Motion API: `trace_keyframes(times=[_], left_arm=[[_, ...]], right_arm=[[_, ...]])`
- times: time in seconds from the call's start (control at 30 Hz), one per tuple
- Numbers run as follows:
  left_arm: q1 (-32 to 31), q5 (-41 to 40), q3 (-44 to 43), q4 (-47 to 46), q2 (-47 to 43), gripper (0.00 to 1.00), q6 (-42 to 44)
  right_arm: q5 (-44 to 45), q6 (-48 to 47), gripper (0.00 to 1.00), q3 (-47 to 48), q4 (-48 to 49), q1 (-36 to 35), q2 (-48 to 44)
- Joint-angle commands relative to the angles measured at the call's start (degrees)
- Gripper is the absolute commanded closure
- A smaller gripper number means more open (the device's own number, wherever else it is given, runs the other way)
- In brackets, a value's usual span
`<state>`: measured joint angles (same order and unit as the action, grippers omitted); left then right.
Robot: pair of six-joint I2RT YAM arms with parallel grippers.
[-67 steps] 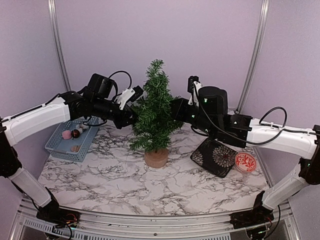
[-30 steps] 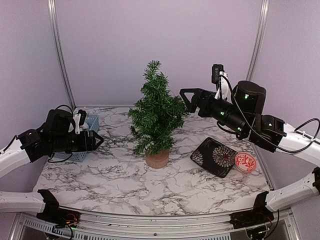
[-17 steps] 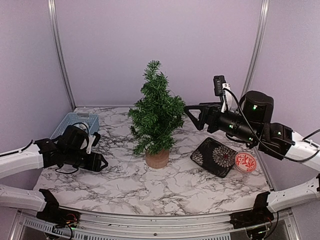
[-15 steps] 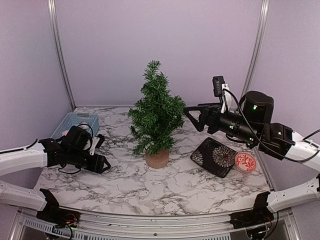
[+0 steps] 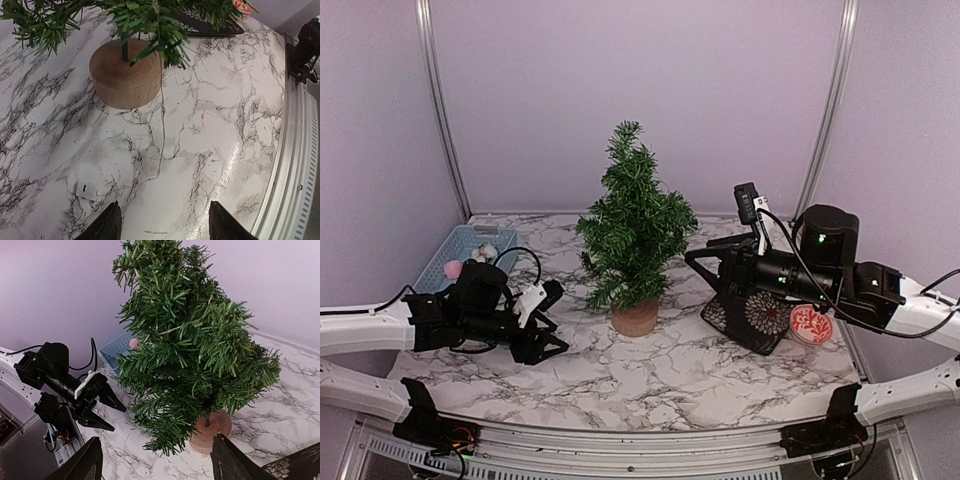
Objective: Decorate the small christmas tree
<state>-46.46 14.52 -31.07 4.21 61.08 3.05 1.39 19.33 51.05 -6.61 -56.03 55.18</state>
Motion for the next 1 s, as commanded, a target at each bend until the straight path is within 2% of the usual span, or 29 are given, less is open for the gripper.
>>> trace_keyframes(times=[0.0,0.1,0.2,0.37,0.5,0.73,0.97], left_arm=[[-0.04,1.18,0.86,-9.88,3.82,0.41,3.46],[-0.04,2.44,1.20,-13.80,6.38,0.45,3.50],[-0.03,3.01,0.87,-16.80,8.44,0.53,3.31],[-0.08,6.72,-0.70,-17.54,11.55,0.77,2.85],[-0.16,8.86,-0.97,-16.45,8.09,0.99,0.28],[-1.06,11.99,-4.68,-7.26,0.54,1.00,-3.50],[-2.08,14.53,-10.87,-3.22,-3.53,1.00,-8.21]], right_arm=[[-0.82,-0.11,0.28,-0.30,1.19,-0.22,-0.86],[-0.73,-0.34,0.29,-0.80,1.20,-0.22,-1.07],[-0.07,-0.48,0.30,-1.86,1.37,-0.30,-1.66],[0.83,-0.43,0.32,-3.76,2.33,-0.37,-2.00],[1.58,-0.62,0.36,-5.52,4.31,-0.84,-2.07],[2.18,-3.42,0.42,-9.88,12.19,-4.26,-0.13],[-1.64,-8.72,0.47,-6.84,17.90,-9.49,9.63]])
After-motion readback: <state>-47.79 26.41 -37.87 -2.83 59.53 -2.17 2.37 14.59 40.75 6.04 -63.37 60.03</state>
